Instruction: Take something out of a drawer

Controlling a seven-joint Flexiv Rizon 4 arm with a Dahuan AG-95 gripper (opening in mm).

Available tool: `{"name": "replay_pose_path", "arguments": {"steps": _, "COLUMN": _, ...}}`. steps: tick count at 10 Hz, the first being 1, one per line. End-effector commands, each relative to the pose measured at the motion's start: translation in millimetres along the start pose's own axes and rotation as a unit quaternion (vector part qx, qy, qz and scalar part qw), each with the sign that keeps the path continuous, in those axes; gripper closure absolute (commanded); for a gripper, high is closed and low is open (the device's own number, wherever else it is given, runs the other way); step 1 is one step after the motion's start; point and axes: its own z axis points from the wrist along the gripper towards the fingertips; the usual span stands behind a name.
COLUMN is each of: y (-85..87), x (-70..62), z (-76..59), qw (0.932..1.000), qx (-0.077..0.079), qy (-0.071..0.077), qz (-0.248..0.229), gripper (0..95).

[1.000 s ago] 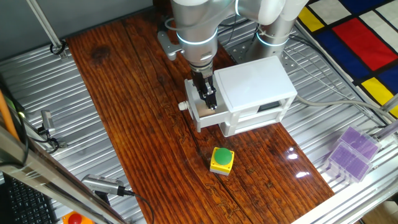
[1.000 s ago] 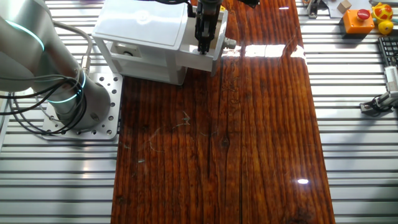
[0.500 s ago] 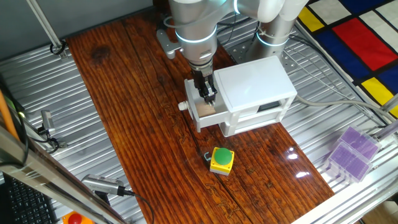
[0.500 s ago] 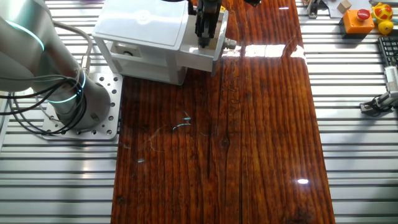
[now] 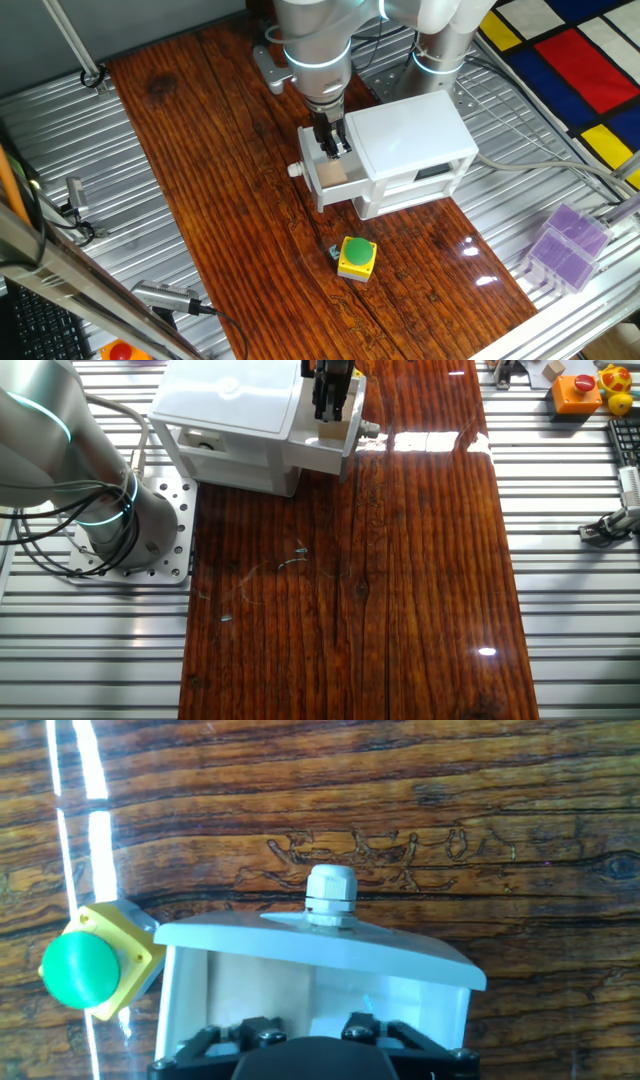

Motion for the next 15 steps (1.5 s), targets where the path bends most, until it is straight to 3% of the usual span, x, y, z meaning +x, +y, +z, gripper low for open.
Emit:
{"name": "replay_pose_path", "arguments": {"steps": 1, "y": 0.6, "x": 1.7, "z": -3.3, "qw": 1.0, "qx": 0.001, "qy": 0.002, "qz": 0.0, "gripper": 95.0}}
{"name": "replay_pose_path", "arguments": {"steps": 15, "y": 3.1, "x": 5.5, "z": -16.7, "qw": 0.9998, "qx": 0.011, "qy": 0.011, "qz": -0.008, "gripper": 95.0}}
